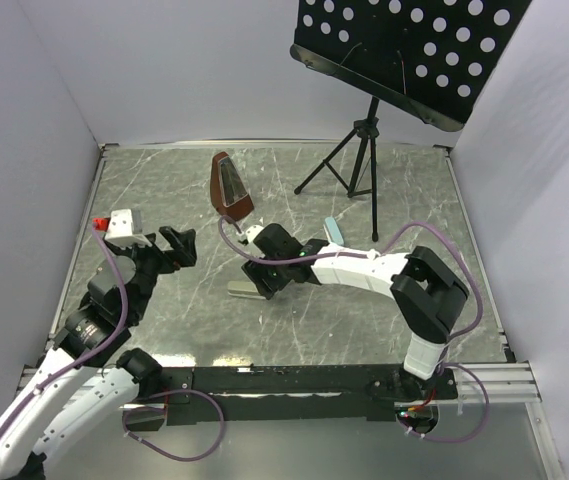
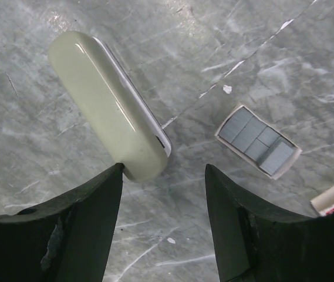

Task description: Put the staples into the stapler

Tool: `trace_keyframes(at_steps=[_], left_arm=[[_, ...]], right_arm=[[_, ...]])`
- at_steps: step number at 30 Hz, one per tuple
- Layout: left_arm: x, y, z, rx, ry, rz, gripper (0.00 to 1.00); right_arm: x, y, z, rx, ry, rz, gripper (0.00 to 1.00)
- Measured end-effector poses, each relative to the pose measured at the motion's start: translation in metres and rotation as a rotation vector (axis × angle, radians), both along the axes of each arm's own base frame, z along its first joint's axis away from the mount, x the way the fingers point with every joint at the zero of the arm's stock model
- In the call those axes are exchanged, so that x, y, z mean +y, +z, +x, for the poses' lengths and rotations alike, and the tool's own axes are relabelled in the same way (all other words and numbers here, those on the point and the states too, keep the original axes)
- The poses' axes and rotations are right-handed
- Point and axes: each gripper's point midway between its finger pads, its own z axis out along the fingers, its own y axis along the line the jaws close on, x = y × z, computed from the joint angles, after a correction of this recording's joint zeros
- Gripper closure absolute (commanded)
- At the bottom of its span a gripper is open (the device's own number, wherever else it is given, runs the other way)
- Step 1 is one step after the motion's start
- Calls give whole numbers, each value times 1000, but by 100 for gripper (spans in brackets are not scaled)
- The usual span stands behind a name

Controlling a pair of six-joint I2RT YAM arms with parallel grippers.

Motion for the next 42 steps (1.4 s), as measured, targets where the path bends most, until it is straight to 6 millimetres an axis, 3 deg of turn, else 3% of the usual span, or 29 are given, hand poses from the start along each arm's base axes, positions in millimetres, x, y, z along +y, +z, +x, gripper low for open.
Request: trace_keyframes(at_steps=[5, 9, 12, 15, 23, 28, 31, 42], left_arm=[[12, -1, 6, 5, 23, -9, 1], [16, -1, 10, 1, 25, -18, 1], [15, -1, 10, 2, 20, -18, 1], [14, 0, 10, -2, 12, -17, 1], [23, -2, 15, 2, 47, 59, 1], [43, -3, 21, 6, 121, 59, 1], [58, -2, 21, -2, 177, 53, 1], [75, 6, 8, -57, 245, 36, 1]], right_arm=[[1, -11, -5, 32, 1, -22, 36], [-14, -28, -12, 63, -10, -101, 35], [-18, -29, -15, 72, -2, -118, 33], [-17, -18, -17, 64, 31, -104, 28], [18, 52, -1, -87, 247, 17, 20], [29, 62, -1, -126, 393, 21, 22], [36, 58, 1, -125, 460, 6, 23], [46, 7, 0, -29, 580, -82, 30]])
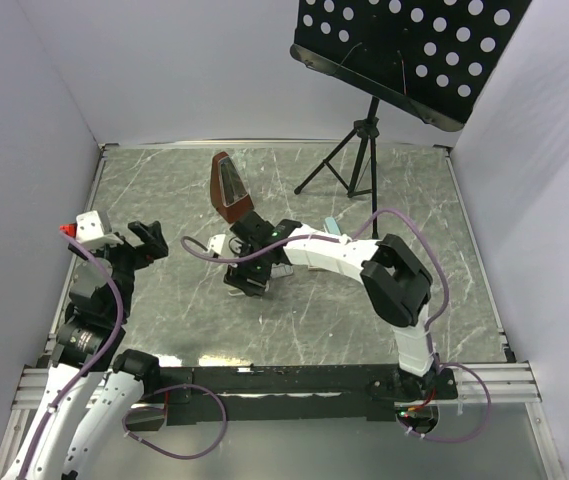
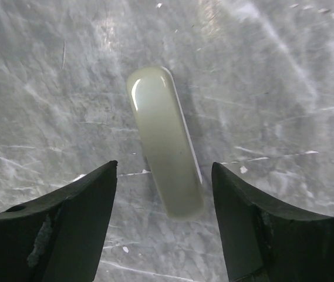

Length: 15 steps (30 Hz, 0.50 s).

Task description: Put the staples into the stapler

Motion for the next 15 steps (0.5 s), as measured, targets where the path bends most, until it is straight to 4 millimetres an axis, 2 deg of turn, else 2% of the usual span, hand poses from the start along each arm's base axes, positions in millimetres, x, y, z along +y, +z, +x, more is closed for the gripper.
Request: trace_keyframes(at_steps=[6, 10, 12, 13, 15], left_arm=[[0, -1, 0, 0, 1, 0, 1], [1, 0, -2, -7, 1, -2, 1], [1, 1, -3, -11, 2, -3, 1], [1, 1, -3, -12, 1, -3, 1], [1, 0, -3, -12, 1, -3, 1]], right_arm=[[-2, -13, -3, 15, 11, -34, 40], [-2, -14, 0, 5, 4, -40, 60], [-2, -13, 1, 2, 1, -39, 67], [-1, -13, 1, 3, 0, -36, 76], [0, -13, 1, 7, -11, -32, 80]])
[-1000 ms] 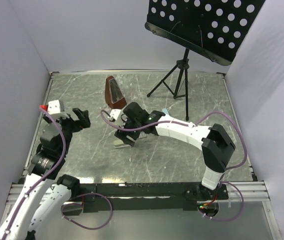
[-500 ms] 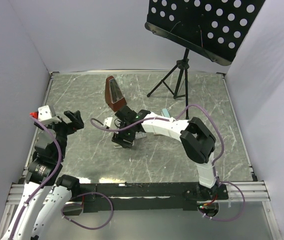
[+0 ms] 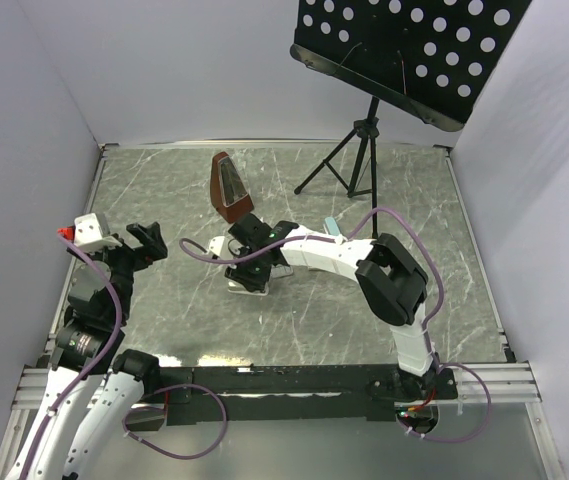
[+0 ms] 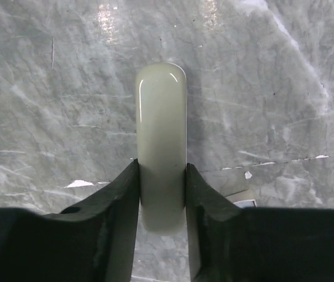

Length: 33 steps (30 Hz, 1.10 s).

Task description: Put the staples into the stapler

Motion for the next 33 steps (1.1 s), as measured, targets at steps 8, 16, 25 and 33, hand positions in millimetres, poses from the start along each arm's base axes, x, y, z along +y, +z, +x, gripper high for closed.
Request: trace_keyframes(at_steps=[8, 16, 25, 33], left_arm=[[-1, 0, 0, 0, -5, 0, 1], [-3, 0, 0, -1, -15, -2, 0], [-4, 1, -2, -9, -25, -5, 1], [-4, 1, -2, -9, -25, -6, 0]], right_arm=[[-3, 6, -2, -2, -39, 16, 98], [-38, 41, -5, -29, -248, 54, 100], [-162, 72, 32, -98, -843, 106, 100], [-266, 24, 38, -11, -1292, 9, 100]])
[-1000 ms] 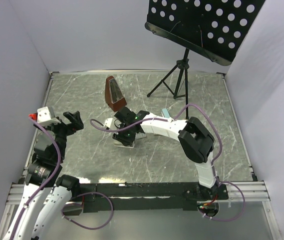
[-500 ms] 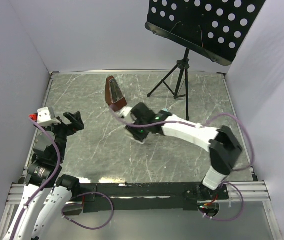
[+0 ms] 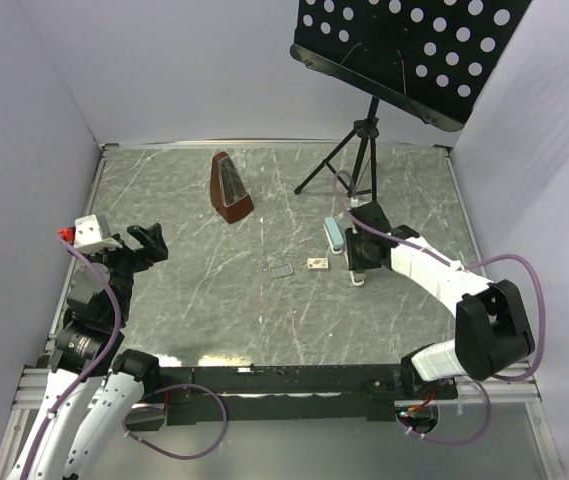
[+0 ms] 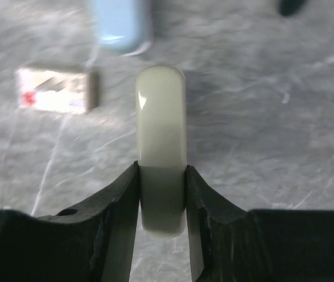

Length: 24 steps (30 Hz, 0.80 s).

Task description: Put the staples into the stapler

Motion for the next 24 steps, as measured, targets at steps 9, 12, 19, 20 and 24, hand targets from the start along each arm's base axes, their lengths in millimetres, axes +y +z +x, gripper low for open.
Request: trace_keyframes(at_steps=[9, 12, 19, 20, 24], left_arm=[[0, 2, -1, -8, 0, -5, 1], [0, 2, -1, -8, 0, -5, 1], [0, 2, -1, -8, 0, -5, 1], [0, 2, -1, -8, 0, -5, 0], [0, 2, -2, -8, 0, -5, 1]], right_arm=[[-20, -30, 25, 55, -117, -4, 100], [-15, -24, 45, 28, -103, -8, 100], [-8, -8, 94, -60, -78, -24, 98], [-7, -8, 99, -65, -75, -26, 96], [-4, -14, 112, -61, -63, -41, 87]])
